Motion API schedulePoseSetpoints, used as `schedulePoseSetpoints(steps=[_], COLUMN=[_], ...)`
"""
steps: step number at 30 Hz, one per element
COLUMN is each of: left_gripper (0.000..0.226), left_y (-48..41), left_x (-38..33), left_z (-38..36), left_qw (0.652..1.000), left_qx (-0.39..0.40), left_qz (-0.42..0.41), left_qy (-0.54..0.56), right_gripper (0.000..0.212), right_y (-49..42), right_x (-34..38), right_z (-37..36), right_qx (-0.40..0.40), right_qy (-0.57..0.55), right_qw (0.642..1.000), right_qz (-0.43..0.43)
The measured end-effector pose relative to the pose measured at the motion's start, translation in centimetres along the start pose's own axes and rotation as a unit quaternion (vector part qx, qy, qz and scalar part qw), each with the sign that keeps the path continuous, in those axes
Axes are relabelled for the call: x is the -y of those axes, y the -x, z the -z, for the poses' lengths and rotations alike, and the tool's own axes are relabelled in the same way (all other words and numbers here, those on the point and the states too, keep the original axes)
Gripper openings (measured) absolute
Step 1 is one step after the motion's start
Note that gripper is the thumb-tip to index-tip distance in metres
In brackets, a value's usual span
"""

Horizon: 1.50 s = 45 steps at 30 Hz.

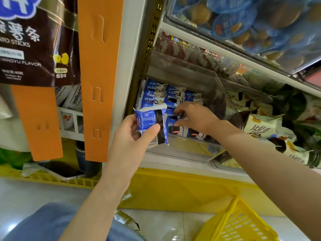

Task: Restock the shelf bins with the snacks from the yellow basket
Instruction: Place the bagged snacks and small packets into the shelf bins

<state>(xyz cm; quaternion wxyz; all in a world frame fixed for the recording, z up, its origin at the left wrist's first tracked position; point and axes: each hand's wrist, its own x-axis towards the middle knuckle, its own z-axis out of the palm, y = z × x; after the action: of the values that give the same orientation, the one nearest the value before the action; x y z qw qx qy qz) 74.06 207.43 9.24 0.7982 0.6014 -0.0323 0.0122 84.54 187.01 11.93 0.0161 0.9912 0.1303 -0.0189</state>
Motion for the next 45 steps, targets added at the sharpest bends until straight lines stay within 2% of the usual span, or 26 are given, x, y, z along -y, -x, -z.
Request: schedulePoseSetpoints(steps=[3, 6, 8, 11, 14, 18, 21, 23, 27, 29, 34, 37, 39, 41, 43, 45], left_gripper=[0.032, 0.033, 0.031, 0.032, 0.039, 0.026, 0.017, 0.019, 0.036, 0.033, 0.027, 0.010, 0.005, 0.008, 0.011, 0.011], left_y=[0.1, 0.3, 0.3, 0.6, 0.8, 1.0, 1.4, 1.5, 1.7, 1.8, 1.6, 1.8, 1.7, 1.7, 1.9, 2.0], left_x=[0.2, 0.3, 0.3, 0.3, 0.6, 1.3, 1.5, 1.5, 1.2, 0.9, 0.8, 1.0, 1.0, 1.1, 1.0, 0.8], left_z=[-0.1, -0.1, -0.2, -0.3, -0.7, -1.2, -1.7, -1.7, -1.7, -1.6, -1.5, -1.8, -1.9, -1.9, -1.9, -1.9], left_qw=[1.000, 0.999, 0.998, 0.991, 0.983, 0.991, 0.992, 0.995, 0.976, 0.971, 0.966, 0.969, 0.975, 0.985, 0.992, 0.994], left_qx=[0.013, 0.035, 0.051, 0.117, 0.157, 0.086, 0.065, 0.057, 0.141, 0.139, 0.120, 0.102, 0.067, 0.035, 0.019, 0.007], left_qz=[0.024, 0.016, -0.011, -0.035, -0.040, -0.036, -0.035, 0.002, 0.136, 0.141, 0.149, 0.145, 0.126, 0.090, 0.044, 0.012], left_qy=[0.014, 0.008, -0.020, -0.063, -0.087, -0.100, -0.105, -0.083, 0.092, 0.133, 0.173, 0.172, 0.168, 0.145, 0.117, 0.105], right_gripper=[0.032, 0.020, 0.021, 0.021, 0.010, 0.007, 0.005, 0.007, 0.017, 0.015, 0.015, 0.020, 0.023, 0.024, 0.032, 0.038], right_y=[1.4, 3.8, 5.7, 8.0, 9.5, 11.5, 13.2, 14.1, 15.2, 15.4, 15.5, 15.4, 15.5, 15.5, 14.9, 14.0], right_x=[1.2, 3.6, 5.3, 6.3, 6.2, 5.6, 5.5, 5.2, 4.5, 4.0, 3.5, 3.9, 4.6, 5.8, 7.0, 7.9], right_z=[0.7, 2.1, 2.9, 3.3, 3.7, 4.0, 3.8, 3.4, 2.5, 1.8, 1.3, 1.3, 1.2, 1.1, 1.1, 1.1], right_qx=[-0.076, -0.154, -0.131, -0.062, -0.072, -0.213, -0.262, -0.281, -0.272, -0.249, -0.218, -0.194, -0.174, -0.167, -0.156, -0.116], right_qy=[-0.073, -0.249, -0.355, -0.447, -0.487, -0.431, -0.313, -0.231, -0.105, -0.063, -0.038, -0.034, -0.104, -0.237, -0.341, -0.420], right_qw=[0.994, 0.956, 0.926, 0.893, 0.870, 0.877, 0.901, 0.908, 0.920, 0.927, 0.939, 0.937, 0.948, 0.946, 0.926, 0.900], right_qz=[-0.009, -0.001, -0.006, -0.004, -0.022, 0.015, 0.146, 0.209, 0.261, 0.275, 0.264, 0.287, 0.245, 0.143, 0.031, -0.037])
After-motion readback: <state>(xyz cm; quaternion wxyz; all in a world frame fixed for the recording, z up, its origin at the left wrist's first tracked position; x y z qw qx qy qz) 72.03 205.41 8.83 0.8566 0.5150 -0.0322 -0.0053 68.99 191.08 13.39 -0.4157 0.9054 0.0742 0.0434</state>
